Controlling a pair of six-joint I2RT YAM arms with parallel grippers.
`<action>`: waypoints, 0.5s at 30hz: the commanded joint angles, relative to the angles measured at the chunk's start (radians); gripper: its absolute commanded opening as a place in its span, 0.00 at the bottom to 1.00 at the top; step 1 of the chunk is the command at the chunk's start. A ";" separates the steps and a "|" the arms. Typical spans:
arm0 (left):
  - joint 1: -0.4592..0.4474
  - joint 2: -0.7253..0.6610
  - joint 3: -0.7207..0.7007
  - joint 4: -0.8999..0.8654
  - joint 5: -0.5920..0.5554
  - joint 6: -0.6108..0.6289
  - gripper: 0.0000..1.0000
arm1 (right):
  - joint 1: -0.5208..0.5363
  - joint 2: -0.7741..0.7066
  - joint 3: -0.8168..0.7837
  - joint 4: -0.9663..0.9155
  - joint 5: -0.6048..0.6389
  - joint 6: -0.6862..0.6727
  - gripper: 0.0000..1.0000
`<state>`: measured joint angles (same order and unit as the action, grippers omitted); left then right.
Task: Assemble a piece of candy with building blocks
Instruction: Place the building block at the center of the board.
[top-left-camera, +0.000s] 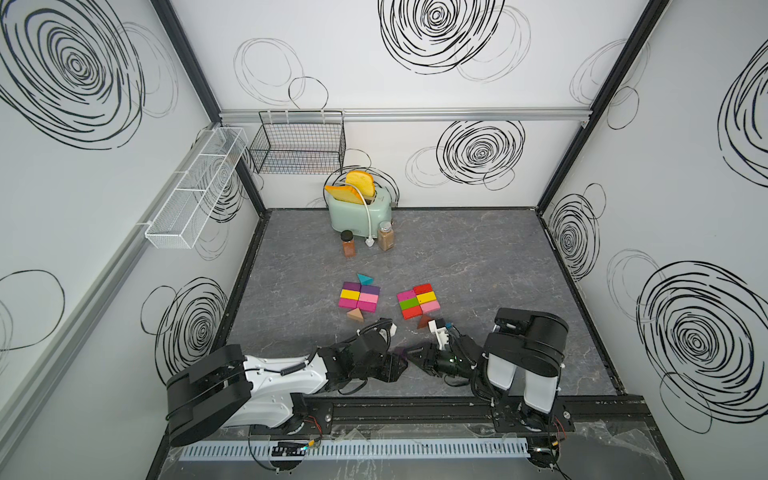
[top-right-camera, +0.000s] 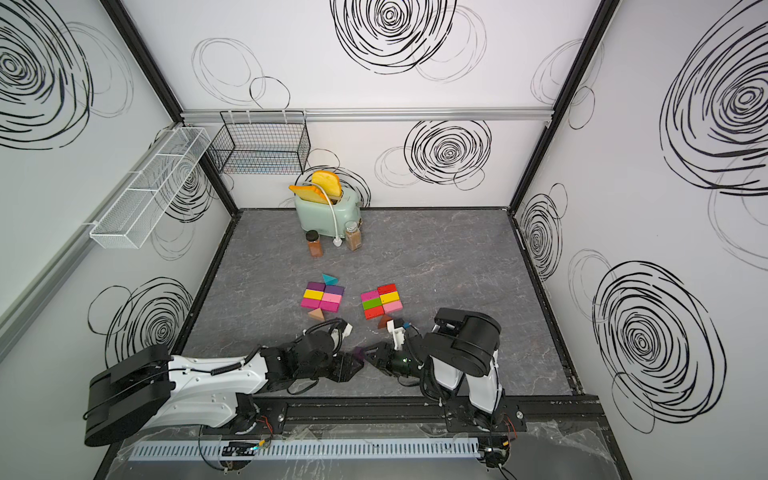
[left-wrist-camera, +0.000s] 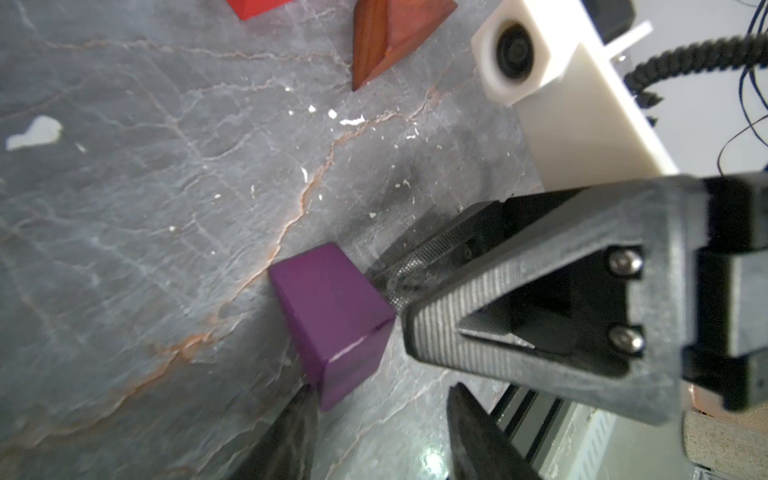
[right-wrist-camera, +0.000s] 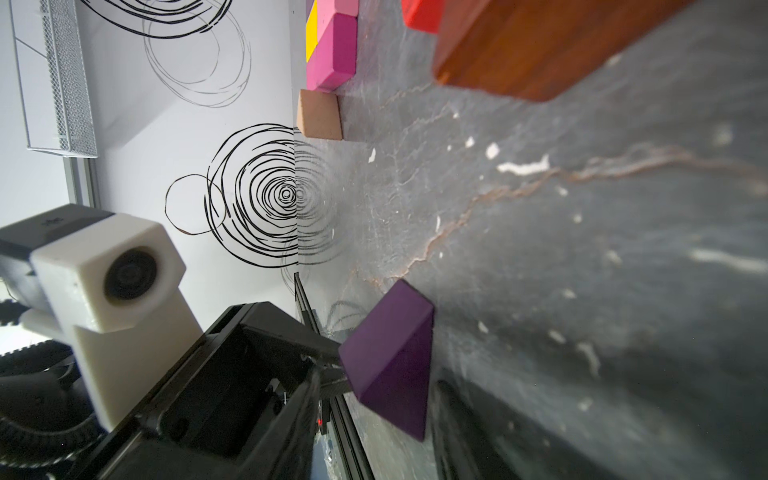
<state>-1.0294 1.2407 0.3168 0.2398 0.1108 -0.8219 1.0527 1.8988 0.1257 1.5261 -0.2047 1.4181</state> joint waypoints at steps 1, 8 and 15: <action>0.005 0.023 -0.002 0.059 0.006 0.011 0.55 | 0.014 -0.007 -0.017 -0.023 0.039 0.132 0.48; 0.017 0.010 -0.011 0.026 -0.018 -0.005 0.54 | 0.012 0.014 0.007 -0.024 0.005 0.100 0.45; 0.009 0.023 0.023 -0.005 -0.037 0.031 0.55 | 0.007 -0.032 -0.013 -0.005 0.001 0.070 0.44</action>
<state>-1.0183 1.2625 0.3164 0.2386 0.1043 -0.8143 1.0580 1.8965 0.1341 1.5105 -0.2180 1.3994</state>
